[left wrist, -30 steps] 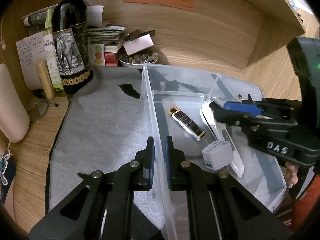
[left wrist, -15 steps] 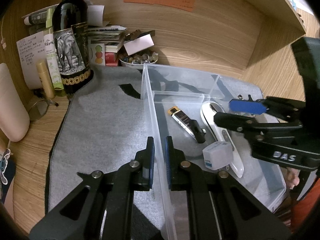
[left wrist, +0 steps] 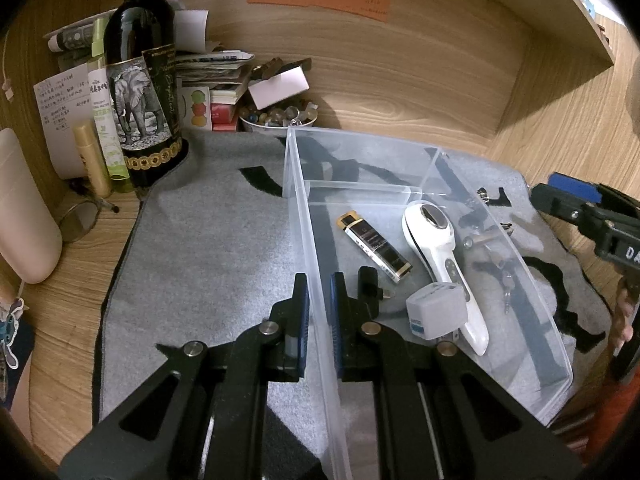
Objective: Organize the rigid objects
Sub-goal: 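Grasp the silver keys on their ring with the right gripper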
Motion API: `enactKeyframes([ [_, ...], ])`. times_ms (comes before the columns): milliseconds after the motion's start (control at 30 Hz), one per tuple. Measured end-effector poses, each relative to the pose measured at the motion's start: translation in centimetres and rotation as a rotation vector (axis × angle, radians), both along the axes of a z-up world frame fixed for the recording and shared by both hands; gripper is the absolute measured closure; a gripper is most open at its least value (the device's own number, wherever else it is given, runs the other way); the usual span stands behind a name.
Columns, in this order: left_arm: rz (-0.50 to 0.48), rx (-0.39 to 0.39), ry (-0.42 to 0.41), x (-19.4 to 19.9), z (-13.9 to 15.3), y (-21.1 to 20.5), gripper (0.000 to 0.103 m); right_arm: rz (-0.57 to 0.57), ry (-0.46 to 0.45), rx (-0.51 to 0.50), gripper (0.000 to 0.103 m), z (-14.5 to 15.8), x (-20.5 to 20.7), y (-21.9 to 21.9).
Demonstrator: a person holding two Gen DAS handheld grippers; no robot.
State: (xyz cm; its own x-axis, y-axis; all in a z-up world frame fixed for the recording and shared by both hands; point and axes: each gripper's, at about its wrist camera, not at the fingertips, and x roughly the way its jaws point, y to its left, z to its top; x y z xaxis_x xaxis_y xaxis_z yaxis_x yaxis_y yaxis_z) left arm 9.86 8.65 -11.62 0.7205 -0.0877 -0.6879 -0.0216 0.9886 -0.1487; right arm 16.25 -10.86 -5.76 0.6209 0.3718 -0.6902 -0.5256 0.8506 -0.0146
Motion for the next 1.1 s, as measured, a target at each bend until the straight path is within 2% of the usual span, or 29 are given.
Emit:
enactKeyframes([
  [167, 0.000, 0.004, -0.005, -0.2, 0.1, 0.0, 0.093, -0.117, 0.017, -0.011, 0.039, -0.6, 0.7, -3.4],
  [333, 0.000, 0.013, -0.003, -0.2, 0.1, -0.2, 0.093, -0.145, 0.092, -0.039, 0.038, -3.3, 0.4, -4.9],
  [533, -0.002, 0.022, -0.001, -0.3, 0.1, -0.3, 0.093, -0.077, 0.215, -0.076, 0.038, -7.0, -0.6, -4.3],
  [667, -0.002, 0.024, 0.000, -0.2, 0.1, -0.4, 0.093, -0.021, 0.254, -0.144, 0.038, -8.7, -1.3, -3.9],
  [1100, 0.006, 0.022, 0.002, -0.2, 0.0, -0.4, 0.093, 0.036, 0.245, -0.137, 0.039, -9.3, 1.0, -3.7],
])
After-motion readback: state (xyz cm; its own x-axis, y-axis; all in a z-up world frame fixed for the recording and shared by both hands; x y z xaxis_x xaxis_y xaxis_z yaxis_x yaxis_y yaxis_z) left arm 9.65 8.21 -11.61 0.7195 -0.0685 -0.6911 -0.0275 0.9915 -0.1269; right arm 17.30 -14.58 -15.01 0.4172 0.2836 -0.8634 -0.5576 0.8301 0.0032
